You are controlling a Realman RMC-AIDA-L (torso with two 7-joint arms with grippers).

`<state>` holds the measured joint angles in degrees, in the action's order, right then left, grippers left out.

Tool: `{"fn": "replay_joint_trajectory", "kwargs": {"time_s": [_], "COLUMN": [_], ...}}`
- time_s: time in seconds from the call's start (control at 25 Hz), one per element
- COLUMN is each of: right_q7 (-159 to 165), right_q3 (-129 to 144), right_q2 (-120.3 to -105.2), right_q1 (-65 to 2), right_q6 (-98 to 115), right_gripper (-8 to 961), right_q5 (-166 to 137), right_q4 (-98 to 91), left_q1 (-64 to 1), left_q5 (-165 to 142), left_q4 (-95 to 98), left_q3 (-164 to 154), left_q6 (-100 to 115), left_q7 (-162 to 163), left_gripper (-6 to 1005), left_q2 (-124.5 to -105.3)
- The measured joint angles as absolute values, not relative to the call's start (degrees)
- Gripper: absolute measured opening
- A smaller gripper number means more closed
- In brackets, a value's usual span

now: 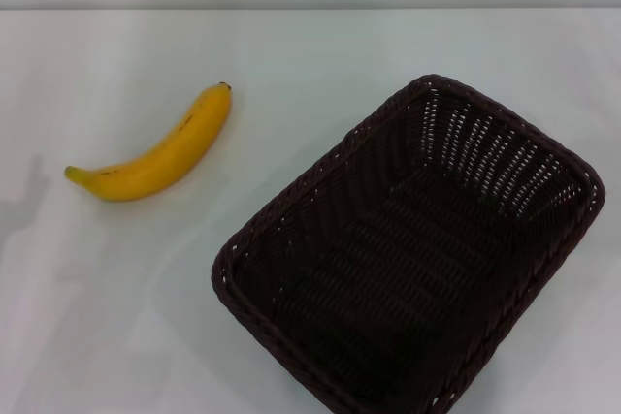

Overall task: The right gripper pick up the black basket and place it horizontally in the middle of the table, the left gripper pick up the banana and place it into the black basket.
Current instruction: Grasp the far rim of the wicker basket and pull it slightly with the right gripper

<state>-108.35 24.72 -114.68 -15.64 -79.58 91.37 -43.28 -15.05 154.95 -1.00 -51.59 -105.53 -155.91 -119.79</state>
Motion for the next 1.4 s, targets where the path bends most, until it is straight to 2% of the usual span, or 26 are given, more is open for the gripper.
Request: {"fn": "replay_joint_trajectory", "kwargs": {"time_s": [0.08,0.2,0.36,0.48,0.64,0.72,1.0,1.32,1.4], "right_q7": [-99.01,-87.01,-71.86,-61.66,-53.88,-51.18,-46.98,-45.75,-45.73], "right_q3": [25.97,28.80,33.25,37.89,42.37,42.95,44.89,48.82,48.99], "right_q2": [-114.19,-112.67,-109.52,-106.98,-105.42,-105.29,-105.45,-108.46,-108.71], "right_q1": [-16.49,-18.42,-22.67,-27.75,-35.64,-40.41,-47.40,-54.01,-54.27], "right_q6": [-79.95,-82.56,-86.89,-91.42,-97.78,-101.03,-106.84,-104.94,-104.76], "right_gripper": [830,827,823,820,815,813,806,798,796], "right_q5": [84.57,76.57,67.94,60.63,51.97,46.51,38.29,32.18,32.04], "right_q4": [-50.93,-59.56,-67.42,-70.35,-70.88,-70.68,-68.43,-60.18,-59.63], "left_q1": [-14.93,-14.64,-14.41,-14.39,-14.38,-14.51,-15.39,-14.59,-14.41], "left_q5": [154.53,154.23,154.14,154.02,153.99,153.98,153.91,153.80,153.80], "left_q4": [-0.99,-0.98,-0.96,-0.96,-0.96,-0.96,-0.97,-0.86,-0.62], "left_q3": [-51.59,-51.59,-51.58,-51.58,-51.65,-51.66,-51.74,-51.77,-51.77], "left_q6": [-105.50,-105.19,-105.14,-105.09,-105.05,-104.91,-103.50,-102.91,-102.91], "left_q7": [-155.29,-154.19,-153.93,-153.91,-153.89,-153.90,-153.91,-154.25,-154.27], "left_gripper": [883,882,882,881,880,880,879,877,877], "left_q2": [-119.78,-119.65,-119.62,-119.61,-119.55,-119.52,-119.46,-119.44,-119.44]}}
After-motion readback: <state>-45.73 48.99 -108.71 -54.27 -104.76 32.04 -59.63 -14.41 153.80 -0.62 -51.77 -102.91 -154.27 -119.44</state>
